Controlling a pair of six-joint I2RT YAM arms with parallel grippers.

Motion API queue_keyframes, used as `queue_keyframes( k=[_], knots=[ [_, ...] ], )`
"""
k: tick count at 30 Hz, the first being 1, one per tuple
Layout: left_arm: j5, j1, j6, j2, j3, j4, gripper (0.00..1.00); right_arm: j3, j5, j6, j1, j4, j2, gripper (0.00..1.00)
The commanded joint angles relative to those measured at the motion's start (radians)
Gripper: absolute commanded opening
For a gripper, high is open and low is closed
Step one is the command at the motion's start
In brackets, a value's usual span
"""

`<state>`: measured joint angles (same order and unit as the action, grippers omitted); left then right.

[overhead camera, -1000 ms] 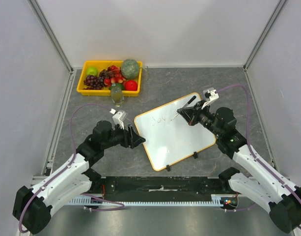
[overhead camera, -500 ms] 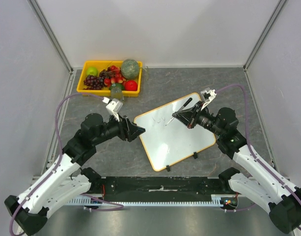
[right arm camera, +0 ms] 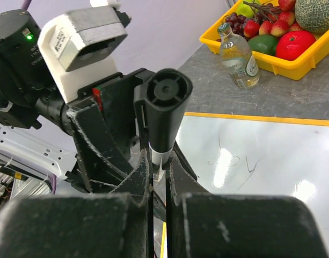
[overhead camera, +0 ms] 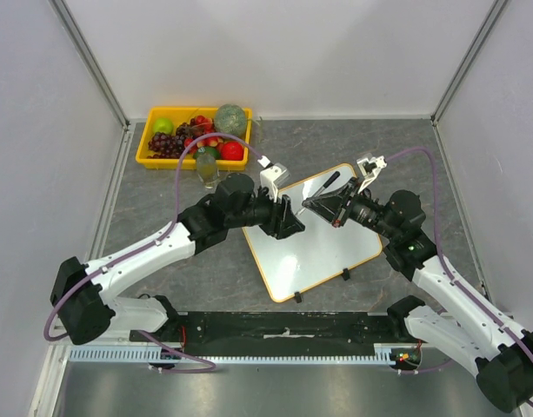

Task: Write a sentence on the whiteboard
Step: Pass from the right arm to the left

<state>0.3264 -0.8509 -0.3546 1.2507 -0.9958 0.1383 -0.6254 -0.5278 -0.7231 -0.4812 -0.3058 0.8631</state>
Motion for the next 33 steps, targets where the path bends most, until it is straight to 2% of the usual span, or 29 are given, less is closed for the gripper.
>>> queue_keyframes(
  k=[1,3,10,16,33],
  knots=[
    [0.026,-0.010,0.040,0.016,-0.038,-0.106,0.51,-0.017,-0.041,-0.029,0.001,-0.055,-0.009,0.00],
    [0.039,-0.011,0.032,0.013,-0.032,-0.124,0.43,-0.013,-0.049,-0.033,0.001,-0.064,-0.003,0.00],
    [0.054,-0.019,0.031,-0.034,0.003,-0.172,0.41,-0.005,-0.073,-0.053,0.001,-0.090,0.019,0.00],
    [0.066,-0.020,0.025,-0.070,0.032,-0.206,0.02,-0.007,-0.090,-0.062,0.003,-0.110,0.040,0.00],
    [0.068,-0.020,0.014,-0.166,0.109,-0.220,0.02,0.020,-0.087,-0.067,0.001,-0.121,0.047,0.00]
  ],
)
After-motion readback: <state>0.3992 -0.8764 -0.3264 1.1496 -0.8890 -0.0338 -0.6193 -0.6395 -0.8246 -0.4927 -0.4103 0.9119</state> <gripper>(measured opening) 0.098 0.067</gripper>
